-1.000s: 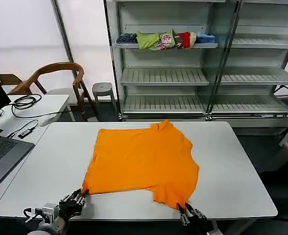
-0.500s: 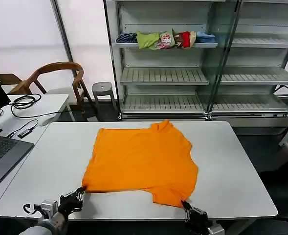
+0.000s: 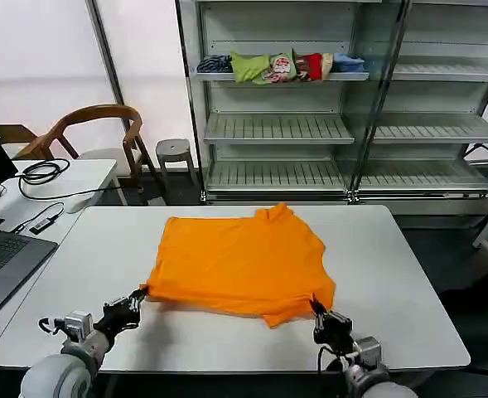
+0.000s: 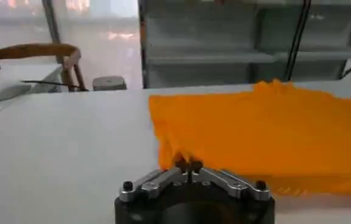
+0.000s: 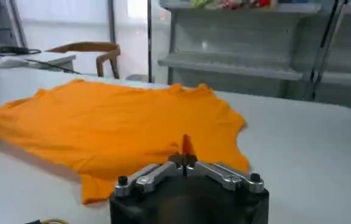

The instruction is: Fold and organize the clothes.

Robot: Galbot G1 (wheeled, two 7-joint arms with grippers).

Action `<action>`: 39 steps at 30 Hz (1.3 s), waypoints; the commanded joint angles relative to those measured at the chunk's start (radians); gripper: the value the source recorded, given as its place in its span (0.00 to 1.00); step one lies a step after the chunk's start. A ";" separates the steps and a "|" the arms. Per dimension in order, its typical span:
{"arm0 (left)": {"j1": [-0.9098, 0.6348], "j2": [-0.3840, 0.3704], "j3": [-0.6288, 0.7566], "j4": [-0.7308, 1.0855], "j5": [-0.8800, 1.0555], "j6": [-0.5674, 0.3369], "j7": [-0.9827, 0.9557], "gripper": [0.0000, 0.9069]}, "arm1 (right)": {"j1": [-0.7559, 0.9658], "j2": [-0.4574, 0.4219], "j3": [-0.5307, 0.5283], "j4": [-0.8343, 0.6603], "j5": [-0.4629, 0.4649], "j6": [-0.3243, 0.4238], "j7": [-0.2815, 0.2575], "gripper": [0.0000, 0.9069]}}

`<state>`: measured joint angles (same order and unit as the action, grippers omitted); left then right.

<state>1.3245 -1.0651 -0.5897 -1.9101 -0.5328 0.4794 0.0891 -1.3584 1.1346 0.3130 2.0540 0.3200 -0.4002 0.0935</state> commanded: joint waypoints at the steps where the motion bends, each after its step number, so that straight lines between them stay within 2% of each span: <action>1: -0.133 0.008 0.034 0.125 -0.044 -0.023 0.020 0.02 | 0.205 0.023 -0.042 -0.148 0.002 -0.016 -0.002 0.00; 7: -0.185 -0.006 0.065 0.198 -0.041 -0.027 0.021 0.02 | 0.245 0.030 -0.050 -0.202 -0.011 -0.015 -0.008 0.00; 17: -0.229 -0.023 0.099 0.255 -0.033 -0.033 0.030 0.02 | 0.279 0.048 -0.052 -0.276 -0.028 0.023 -0.047 0.00; 37: -0.236 -0.022 0.106 0.282 -0.010 -0.043 0.026 0.02 | 0.367 0.066 -0.096 -0.380 -0.058 0.037 -0.055 0.00; 38: -0.236 -0.021 0.109 0.282 0.009 -0.043 0.020 0.11 | 0.366 0.065 -0.096 -0.382 -0.059 0.036 -0.053 0.00; 39: -0.236 -0.021 0.111 0.282 0.018 -0.042 0.018 0.97 | 0.367 0.066 -0.096 -0.384 -0.062 0.033 -0.048 0.00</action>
<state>1.0975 -1.0882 -0.4863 -1.6402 -0.5484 0.4376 0.1175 -1.0200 1.1987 0.2231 1.7064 0.2651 -0.3663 0.0403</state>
